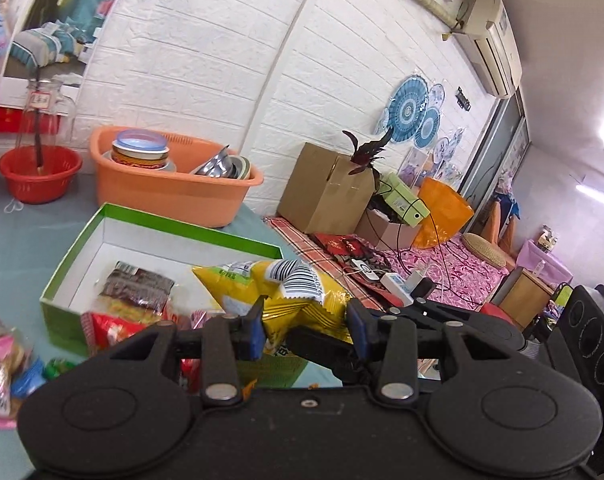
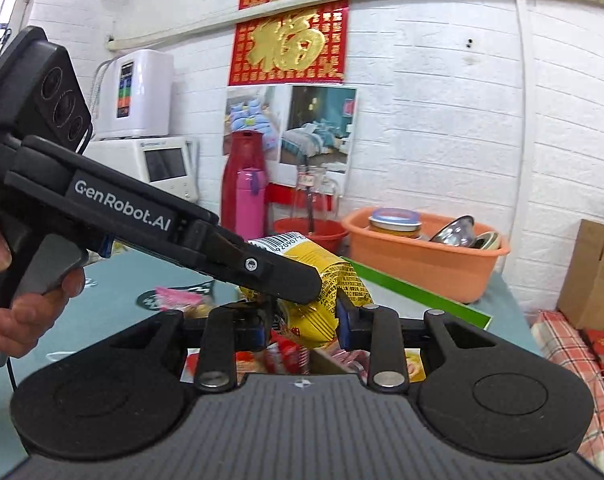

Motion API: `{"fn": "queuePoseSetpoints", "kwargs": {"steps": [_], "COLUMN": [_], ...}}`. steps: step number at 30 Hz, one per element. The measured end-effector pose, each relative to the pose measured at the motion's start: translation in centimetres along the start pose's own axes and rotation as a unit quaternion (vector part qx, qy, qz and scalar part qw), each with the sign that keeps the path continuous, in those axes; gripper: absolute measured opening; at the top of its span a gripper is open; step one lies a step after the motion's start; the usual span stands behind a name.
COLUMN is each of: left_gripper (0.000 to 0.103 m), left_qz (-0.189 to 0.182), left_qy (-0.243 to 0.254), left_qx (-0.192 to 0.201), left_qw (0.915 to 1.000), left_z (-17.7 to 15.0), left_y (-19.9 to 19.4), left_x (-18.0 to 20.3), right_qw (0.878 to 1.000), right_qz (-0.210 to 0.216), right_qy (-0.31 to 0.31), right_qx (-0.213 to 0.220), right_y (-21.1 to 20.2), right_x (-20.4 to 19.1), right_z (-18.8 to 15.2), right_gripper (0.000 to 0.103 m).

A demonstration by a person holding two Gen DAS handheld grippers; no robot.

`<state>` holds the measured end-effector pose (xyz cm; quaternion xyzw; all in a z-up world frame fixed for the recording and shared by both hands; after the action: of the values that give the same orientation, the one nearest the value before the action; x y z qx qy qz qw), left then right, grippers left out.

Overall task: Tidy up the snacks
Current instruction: 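Release the yellow chip bag into the green box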

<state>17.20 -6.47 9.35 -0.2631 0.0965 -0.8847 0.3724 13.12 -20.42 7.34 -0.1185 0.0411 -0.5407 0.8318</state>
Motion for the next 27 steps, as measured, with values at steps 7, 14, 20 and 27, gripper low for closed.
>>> {"fn": "queuePoseSetpoints", "kwargs": {"steps": [7,14,20,27], "left_gripper": [0.048,0.049,0.103,0.103], "left_qz": [-0.017,-0.019,0.053,0.054], "left_qy": [-0.009,-0.02,-0.02,-0.024], "left_qx": [-0.022,-0.041,-0.05,-0.042], "left_qw": [0.9996,0.9988,0.9972,0.9973], "left_z": [1.2,2.2,1.5,1.3], "left_y": [5.1,9.1,10.5,7.8], "left_x": [-3.0,-5.8,-7.2,-7.4], "right_qw": [0.999,0.999,0.995,0.994], "right_qz": [-0.017,-0.032,-0.07,-0.075], "right_qy": [0.029,0.032,0.015,0.027], "right_qx": [-0.005,-0.011,-0.065,-0.072], "right_y": [3.0,6.7,11.3,9.8], "right_x": [3.5,5.3,6.1,5.6], "right_z": [-1.3,-2.9,-4.8,-5.6], "right_gripper": [0.054,0.054,0.078,0.103]}}
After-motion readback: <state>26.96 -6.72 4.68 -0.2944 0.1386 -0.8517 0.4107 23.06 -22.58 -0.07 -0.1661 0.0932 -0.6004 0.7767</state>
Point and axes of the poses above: each gripper's, at about its wrist camera, not at the fingertips, and y roughly the way its jaws point, x to its right, z to its top, the point moved 1 cm from there along y, roughly the way its jaws point, and after that the axes turned 3 degrees about -z, right-handed, at the moved point
